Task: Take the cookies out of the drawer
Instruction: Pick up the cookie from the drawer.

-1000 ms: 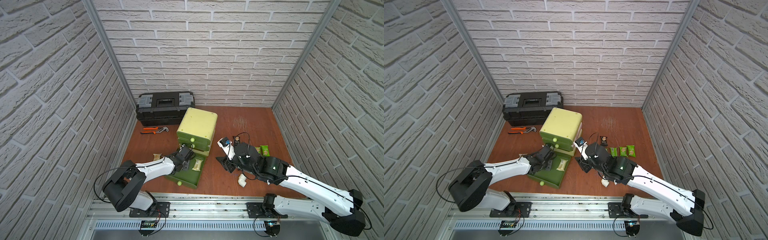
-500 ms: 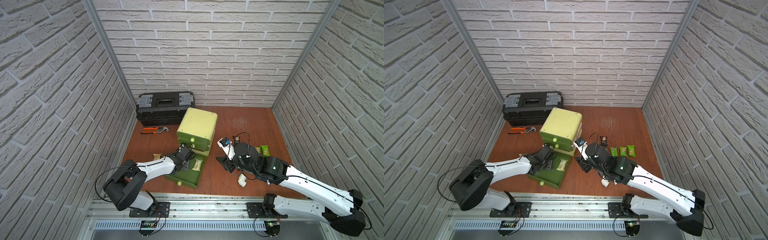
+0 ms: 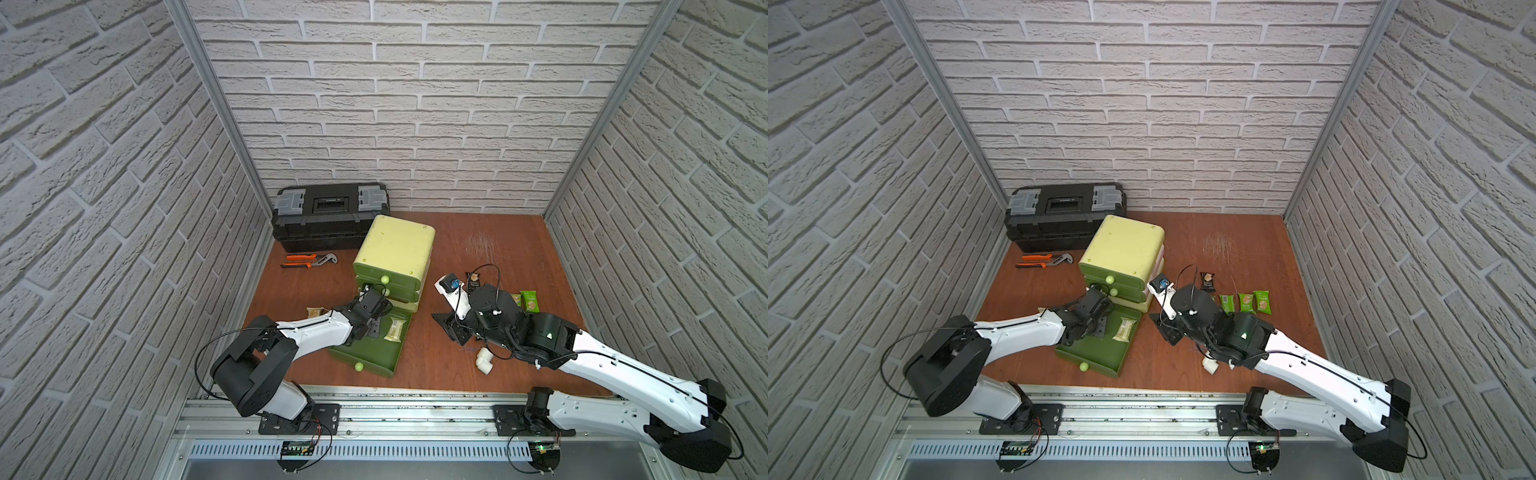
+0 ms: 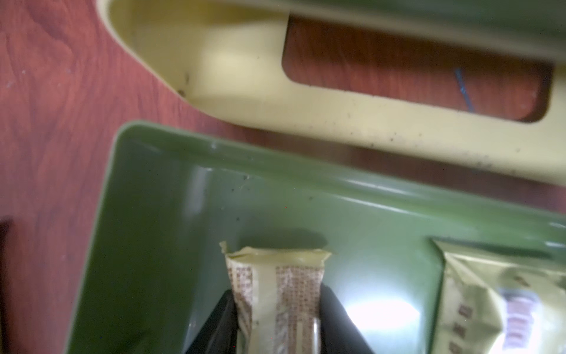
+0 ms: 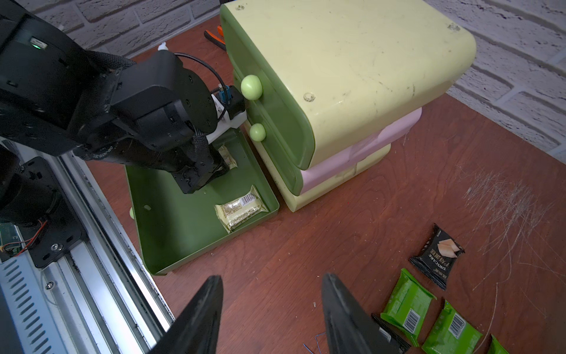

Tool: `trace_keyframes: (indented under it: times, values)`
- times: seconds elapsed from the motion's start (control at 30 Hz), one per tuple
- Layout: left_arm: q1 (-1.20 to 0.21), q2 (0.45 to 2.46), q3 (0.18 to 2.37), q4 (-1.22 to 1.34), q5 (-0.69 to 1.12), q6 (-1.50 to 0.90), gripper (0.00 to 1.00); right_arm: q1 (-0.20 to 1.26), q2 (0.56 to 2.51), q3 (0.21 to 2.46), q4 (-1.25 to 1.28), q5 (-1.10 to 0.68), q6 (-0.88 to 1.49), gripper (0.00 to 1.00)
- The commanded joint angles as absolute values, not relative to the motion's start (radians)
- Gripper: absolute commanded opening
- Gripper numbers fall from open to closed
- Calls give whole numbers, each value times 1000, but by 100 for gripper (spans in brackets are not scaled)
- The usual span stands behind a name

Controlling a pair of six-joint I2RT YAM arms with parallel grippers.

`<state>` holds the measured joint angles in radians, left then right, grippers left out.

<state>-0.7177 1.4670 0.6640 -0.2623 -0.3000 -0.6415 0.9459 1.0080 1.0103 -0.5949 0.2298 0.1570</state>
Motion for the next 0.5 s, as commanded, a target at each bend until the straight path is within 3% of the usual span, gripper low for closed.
trace_keyframes:
  times: [0.0, 0.3, 0.47]
  values:
    - [-712, 1402, 650, -375, -304, -644, 40, 941, 1006, 1034, -578, 227, 148, 56]
    - [-692, 1102, 696, -624, -391, -649, 40, 942, 1017, 1030, -566, 218, 144, 56]
    - [-553, 991, 730, -672, -312, -577, 40, 942, 1032, 1034, -560, 204, 144, 56]
